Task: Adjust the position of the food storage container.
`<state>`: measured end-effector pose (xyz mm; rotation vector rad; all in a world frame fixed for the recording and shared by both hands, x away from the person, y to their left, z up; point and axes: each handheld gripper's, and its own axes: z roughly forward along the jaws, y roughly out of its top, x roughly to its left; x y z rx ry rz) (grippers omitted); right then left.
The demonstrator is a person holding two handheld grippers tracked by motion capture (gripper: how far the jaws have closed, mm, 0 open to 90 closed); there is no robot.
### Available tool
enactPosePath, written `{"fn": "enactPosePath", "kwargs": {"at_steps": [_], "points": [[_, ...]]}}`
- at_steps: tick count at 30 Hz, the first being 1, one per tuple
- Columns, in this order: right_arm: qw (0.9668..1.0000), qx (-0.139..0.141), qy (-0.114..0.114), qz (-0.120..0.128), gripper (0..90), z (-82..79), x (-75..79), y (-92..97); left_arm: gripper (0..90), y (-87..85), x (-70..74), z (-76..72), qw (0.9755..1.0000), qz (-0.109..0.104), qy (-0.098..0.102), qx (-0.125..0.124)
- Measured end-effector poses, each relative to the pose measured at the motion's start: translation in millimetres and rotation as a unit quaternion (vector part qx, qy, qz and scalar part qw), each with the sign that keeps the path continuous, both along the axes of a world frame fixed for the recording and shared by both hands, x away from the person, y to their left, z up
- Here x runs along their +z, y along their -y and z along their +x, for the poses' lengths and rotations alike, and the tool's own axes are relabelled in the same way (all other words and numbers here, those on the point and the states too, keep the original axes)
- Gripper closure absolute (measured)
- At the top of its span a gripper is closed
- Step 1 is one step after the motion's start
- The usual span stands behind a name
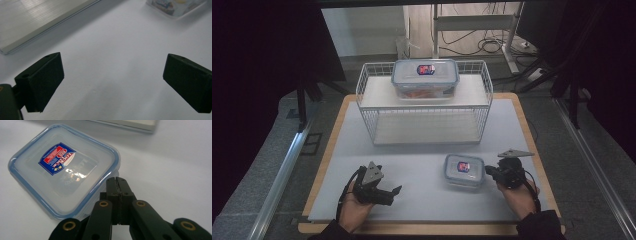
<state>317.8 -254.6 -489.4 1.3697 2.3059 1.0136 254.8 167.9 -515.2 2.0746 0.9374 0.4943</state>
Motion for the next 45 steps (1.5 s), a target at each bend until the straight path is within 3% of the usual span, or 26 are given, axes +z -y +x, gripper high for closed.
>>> {"fn": "enactPosePath", "kwargs": {"at_steps": [10,17,22,24,26,30,33,35,38,42,45], "points": [[0.9979,0.064,0.006,-0.006,89.8,6.6,-1.3,-55.1,3.4,-1.9,0.0,0.4,1.0,-0.006,-0.005,0.006],[0.9956,0.092,0.009,-0.008,89.8,8.3,-2.7,-81.9,3.5,-1.3,-0.1,0.5,1.0,-0.004,-0.006,0.006],[0.9937,0.109,0.016,-0.015,89.8,8.9,-2.7,-93.7,3.7,-1.9,-0.3,0.6,0.9999,-0.003,-0.009,0.007],[0.9932,0.114,0.017,-0.016,89.7,9.0,-1.9,-91.4,4.1,-2.3,-0.4,0.7,0.9999,-0.004,-0.012,0.006],[0.9919,0.119,0.032,-0.03,89.1,8.8,-0.5,-86.5,4.5,-2.7,-0.5,0.8,0.9999,-0.005,-0.015,0.006],[0.9916,0.121,0.034,-0.028,77.8,10.3,2.2,-71.0,6.4,-2.1,-1.4,1.1,0.9999,0.001,-0.016,0.0],[0.9905,0.13,0.034,-0.027,64.2,9.8,0.3,-63.2,7.2,-0.9,-1.9,0.9,0.9999,0.008,-0.014,-0.005],[0.9891,0.138,0.039,-0.034,54.5,8.8,-1.4,-59.1,7.4,-1.4,-1.9,0.6,0.9999,0.001,-0.01,-0.009],[0.9895,0.138,0.036,-0.025,42.3,7.9,-2.2,-51.8,7.4,-3.4,-2.9,1.4,0.9998,-0.011,-0.01,-0.012],[0.9898,0.137,0.039,-0.011,30.6,7.6,-1.8,-45.1,6.6,-4.1,-7.1,3.6,0.9994,-0.02,-0.023,-0.016],[0.9896,0.138,0.041,-0.002,22.9,7.4,-2.5,-44.0,5.5,-2.9,-7.9,3.4,0.9993,-0.021,-0.023,-0.021]]}}
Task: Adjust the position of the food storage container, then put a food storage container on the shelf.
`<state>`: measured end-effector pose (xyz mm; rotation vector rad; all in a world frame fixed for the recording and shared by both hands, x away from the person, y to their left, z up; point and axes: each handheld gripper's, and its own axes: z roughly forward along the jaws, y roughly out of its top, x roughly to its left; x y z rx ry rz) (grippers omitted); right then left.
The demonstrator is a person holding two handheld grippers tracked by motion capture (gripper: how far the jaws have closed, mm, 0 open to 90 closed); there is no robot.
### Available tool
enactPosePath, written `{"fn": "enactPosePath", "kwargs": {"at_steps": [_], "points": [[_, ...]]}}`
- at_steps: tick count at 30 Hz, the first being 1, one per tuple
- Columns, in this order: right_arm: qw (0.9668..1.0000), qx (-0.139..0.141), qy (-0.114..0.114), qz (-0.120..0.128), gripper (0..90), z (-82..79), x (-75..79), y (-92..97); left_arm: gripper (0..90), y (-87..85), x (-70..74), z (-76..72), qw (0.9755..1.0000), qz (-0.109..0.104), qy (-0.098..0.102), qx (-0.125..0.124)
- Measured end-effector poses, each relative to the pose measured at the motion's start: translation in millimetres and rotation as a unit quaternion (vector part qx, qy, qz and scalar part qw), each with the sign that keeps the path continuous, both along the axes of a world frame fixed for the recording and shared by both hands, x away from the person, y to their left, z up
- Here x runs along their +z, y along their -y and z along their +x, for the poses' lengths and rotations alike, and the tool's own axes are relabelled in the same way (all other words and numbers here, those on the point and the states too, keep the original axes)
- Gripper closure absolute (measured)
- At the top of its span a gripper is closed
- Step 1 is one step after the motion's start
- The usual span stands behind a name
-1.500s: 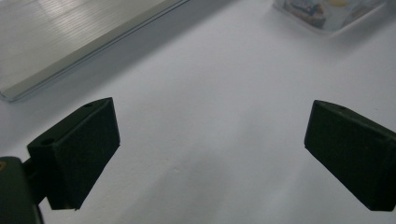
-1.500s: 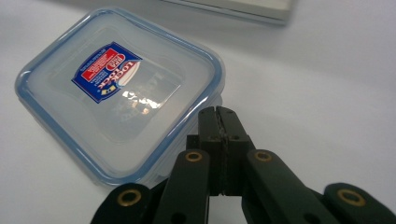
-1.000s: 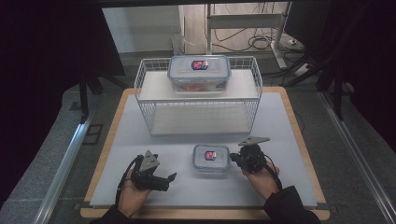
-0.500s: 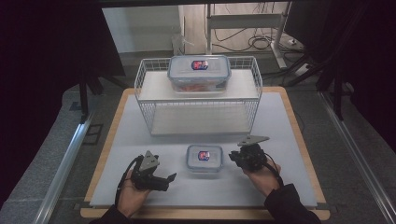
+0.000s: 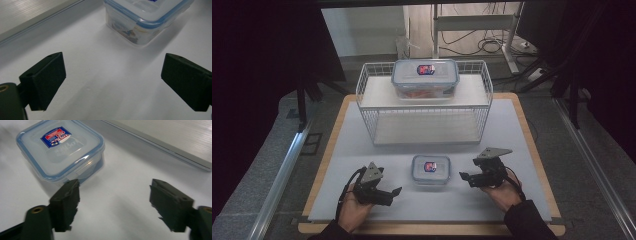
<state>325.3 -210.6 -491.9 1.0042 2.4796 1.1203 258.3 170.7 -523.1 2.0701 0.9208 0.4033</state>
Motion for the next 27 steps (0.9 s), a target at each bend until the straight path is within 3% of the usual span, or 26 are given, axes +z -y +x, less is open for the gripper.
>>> {"fn": "enactPosePath", "kwargs": {"at_steps": [4,8,18,24,27], "points": [[0.9999,0.009,0.006,0.002,9.7,-1.6,-1.8,-3.0,4.4,1.1,-1.2,0.3,1.0,0.003,0.0,-0.004],[0.9998,0.017,0.008,-0.002,4.5,-2.6,-4.5,-5.3,3.8,1.6,-2.2,0.3,1.0,0.006,0.003,-0.008],[0.9998,0.019,-0.004,-0.009,1.8,-0.6,-10.5,-5.1,2.9,3.0,-3.5,0.3,0.9998,0.016,0.006,-0.009],[0.9998,0.017,-0.003,-0.008,1.6,0.0,-9.6,-3.9,3.2,0.6,-1.7,1.6,1.0,0.0,0.007,-0.005],[0.9998,0.019,0.001,-0.006,1.5,0.3,-8.9,-4.9,2.9,-1.8,-3.2,3.6,0.9999,-0.011,-0.004,-0.003]]}}
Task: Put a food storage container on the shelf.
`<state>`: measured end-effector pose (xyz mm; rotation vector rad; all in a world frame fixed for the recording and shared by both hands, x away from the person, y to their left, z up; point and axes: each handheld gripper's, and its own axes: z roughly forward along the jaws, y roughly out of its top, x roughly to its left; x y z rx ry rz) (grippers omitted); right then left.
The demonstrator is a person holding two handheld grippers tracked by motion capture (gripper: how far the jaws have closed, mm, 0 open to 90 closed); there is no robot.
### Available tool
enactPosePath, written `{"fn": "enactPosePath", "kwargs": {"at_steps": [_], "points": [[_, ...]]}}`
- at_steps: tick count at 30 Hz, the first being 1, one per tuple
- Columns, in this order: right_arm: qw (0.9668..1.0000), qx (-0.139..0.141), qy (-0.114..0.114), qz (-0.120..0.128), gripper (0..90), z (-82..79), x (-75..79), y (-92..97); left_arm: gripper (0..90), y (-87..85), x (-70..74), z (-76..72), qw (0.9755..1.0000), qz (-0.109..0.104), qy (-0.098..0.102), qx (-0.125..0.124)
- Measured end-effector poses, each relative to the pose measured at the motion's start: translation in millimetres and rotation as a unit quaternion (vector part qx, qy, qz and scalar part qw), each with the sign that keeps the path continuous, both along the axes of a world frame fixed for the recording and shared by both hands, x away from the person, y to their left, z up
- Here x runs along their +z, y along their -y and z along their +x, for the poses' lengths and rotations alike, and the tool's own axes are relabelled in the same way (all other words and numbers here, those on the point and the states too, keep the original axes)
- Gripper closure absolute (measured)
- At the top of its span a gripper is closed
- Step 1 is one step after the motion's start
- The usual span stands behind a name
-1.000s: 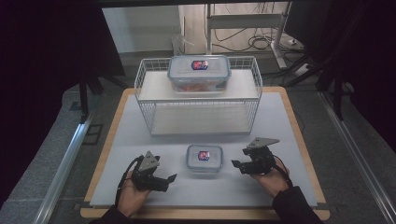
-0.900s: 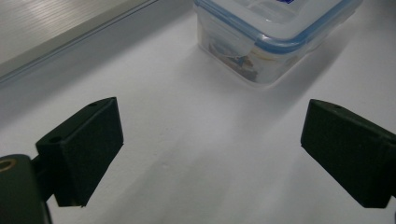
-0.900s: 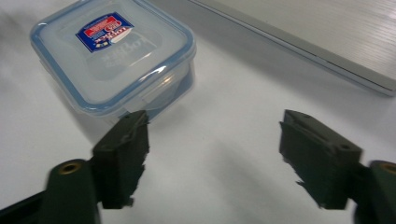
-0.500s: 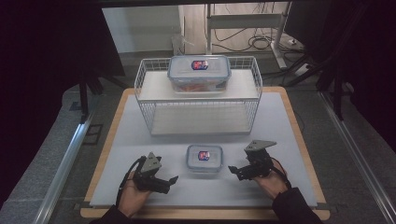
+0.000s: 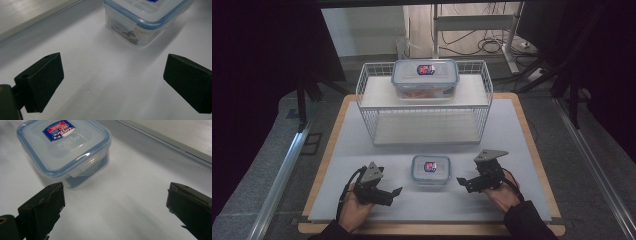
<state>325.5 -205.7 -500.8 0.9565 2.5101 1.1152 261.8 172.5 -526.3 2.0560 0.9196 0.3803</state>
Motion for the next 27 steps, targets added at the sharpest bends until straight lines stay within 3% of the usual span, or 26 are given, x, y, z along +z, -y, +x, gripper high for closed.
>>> {"fn": "enactPosePath", "kwargs": {"at_steps": [13,21,25,27], "points": [[1.0,0.002,0.003,-0.001,2.0,1.4,1.5,-4.8,2.5,5.5,4.9,2.3,1.0,0.003,-0.007,-0.002],[1.0,-0.002,0.001,0.003,2.9,2.7,5.5,-11.4,3.5,11.1,13.1,12.6,0.9998,0.002,-0.019,0.0],[0.9999,-0.001,-0.004,0.01,1.7,3.7,8.3,-17.7,3.4,14.7,18.1,23.5,0.9996,-0.009,-0.027,-0.002],[0.9997,-0.001,-0.015,0.019,1.6,5.7,9.5,-20.9,3.4,16.1,18.2,31.6,0.9984,-0.035,-0.042,-0.01]]}}
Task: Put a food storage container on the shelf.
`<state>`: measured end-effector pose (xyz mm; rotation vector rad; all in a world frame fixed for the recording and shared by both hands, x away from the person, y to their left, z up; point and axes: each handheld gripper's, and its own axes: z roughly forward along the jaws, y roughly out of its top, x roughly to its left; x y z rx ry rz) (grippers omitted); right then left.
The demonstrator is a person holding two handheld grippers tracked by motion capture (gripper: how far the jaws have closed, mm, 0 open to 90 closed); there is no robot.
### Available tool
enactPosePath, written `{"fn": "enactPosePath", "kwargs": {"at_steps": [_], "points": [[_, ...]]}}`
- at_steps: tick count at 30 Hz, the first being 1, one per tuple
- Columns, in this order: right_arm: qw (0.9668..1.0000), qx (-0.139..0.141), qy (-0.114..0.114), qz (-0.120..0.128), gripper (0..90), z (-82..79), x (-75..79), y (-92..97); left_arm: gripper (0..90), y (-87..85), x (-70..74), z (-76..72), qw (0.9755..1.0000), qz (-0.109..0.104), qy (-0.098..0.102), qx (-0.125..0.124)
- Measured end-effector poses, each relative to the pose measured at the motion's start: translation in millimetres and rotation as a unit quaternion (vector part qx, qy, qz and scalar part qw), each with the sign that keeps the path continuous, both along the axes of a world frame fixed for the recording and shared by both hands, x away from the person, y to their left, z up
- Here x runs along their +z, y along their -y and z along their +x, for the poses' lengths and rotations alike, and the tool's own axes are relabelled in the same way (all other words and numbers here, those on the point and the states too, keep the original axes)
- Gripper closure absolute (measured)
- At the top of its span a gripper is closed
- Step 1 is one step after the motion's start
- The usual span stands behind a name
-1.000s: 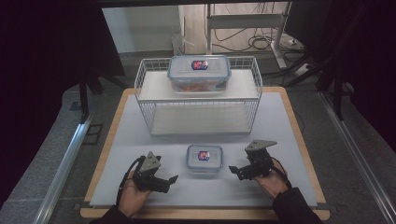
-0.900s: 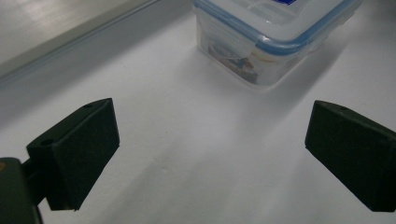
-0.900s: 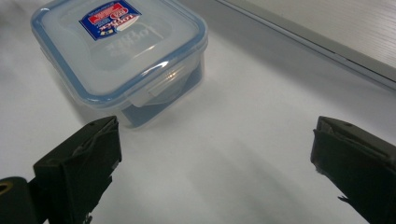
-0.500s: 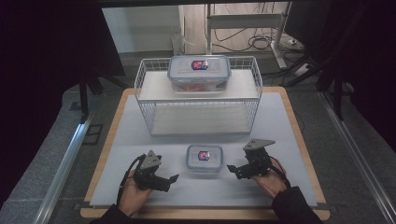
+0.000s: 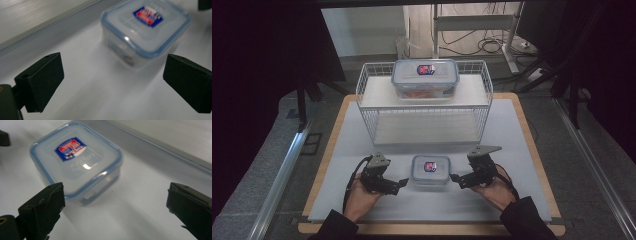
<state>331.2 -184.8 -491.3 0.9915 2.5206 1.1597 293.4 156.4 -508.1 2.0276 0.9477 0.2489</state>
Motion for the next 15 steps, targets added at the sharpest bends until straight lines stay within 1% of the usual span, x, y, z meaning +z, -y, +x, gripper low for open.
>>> {"fn": "enactPosePath", "kwargs": {"at_steps": [2,3,4,5,6,7,8,9,10,12,13,14,15], "points": [[0.9999,0.004,-0.011,0.002,2.9,1.4,0.7,-3.6,4.6,2.8,-0.4,5.8,0.9998,-0.013,-0.016,-0.007],[0.9999,0.004,-0.013,0.001,5.1,1.8,1.5,-5.3,5.1,5.3,-0.6,8.8,0.9997,-0.013,-0.019,-0.012],[0.9999,0.005,-0.013,0.004,7.2,2.3,2.2,-6.6,5.5,8.0,-0.5,11.8,0.9996,-0.01,-0.021,-0.015],[0.9998,0.005,-0.018,0.01,9.5,2.6,3.1,-7.8,5.9,11.4,-0.9,15.9,0.9994,-0.012,-0.024,-0.021],[0.9996,0.005,-0.023,0.015,11.4,3.6,3.6,-9.4,6.4,13.2,-1.3,18.7,0.9992,-0.016,-0.027,-0.026],[0.9995,0.006,-0.025,0.018,13.0,4.2,3.8,-10.3,6.5,16.9,-2.3,23.5,0.9986,-0.025,-0.035,-0.031],[0.9993,0.006,-0.029,0.023,14.2,5.6,3.2,-12.0,6.5,19.2,-3.1,26.5,0.9981,-0.03,-0.04,-0.035],[0.9991,0.007,-0.034,0.024,14.5,6.8,2.5,-13.2,6.5,23.5,-4.9,30.9,0.9973,-0.034,-0.051,-0.041],[0.9986,0.009,-0.046,0.026,14.5,8.9,0.7,-15.6,6.5,26.1,-6.1,33.2,0.9968,-0.035,-0.057,-0.043],[0.9978,0.012,-0.06,0.028,14.5,12.0,-3.8,-19.0,6.4,31.4,-10.0,38.6,0.9956,-0.034,-0.07,-0.051],[0.9973,0.014,-0.067,0.028,14.1,13.2,-5.9,-20.4,5.8,33.4,-11.9,41.0,0.9945,-0.044,-0.08,-0.052],[0.9966,0.018,-0.076,0.026,12.6,15.0,-9.1,-22.0,5.7,34.4,-13.3,43.0,0.9933,-0.049,-0.09,-0.054],[0.9954,0.017,-0.087,0.036,12.7,16.8,-11.5,-22.6,5.6,35.3,-14.6,44.3,0.992,-0.056,-0.097,-0.057]]}}
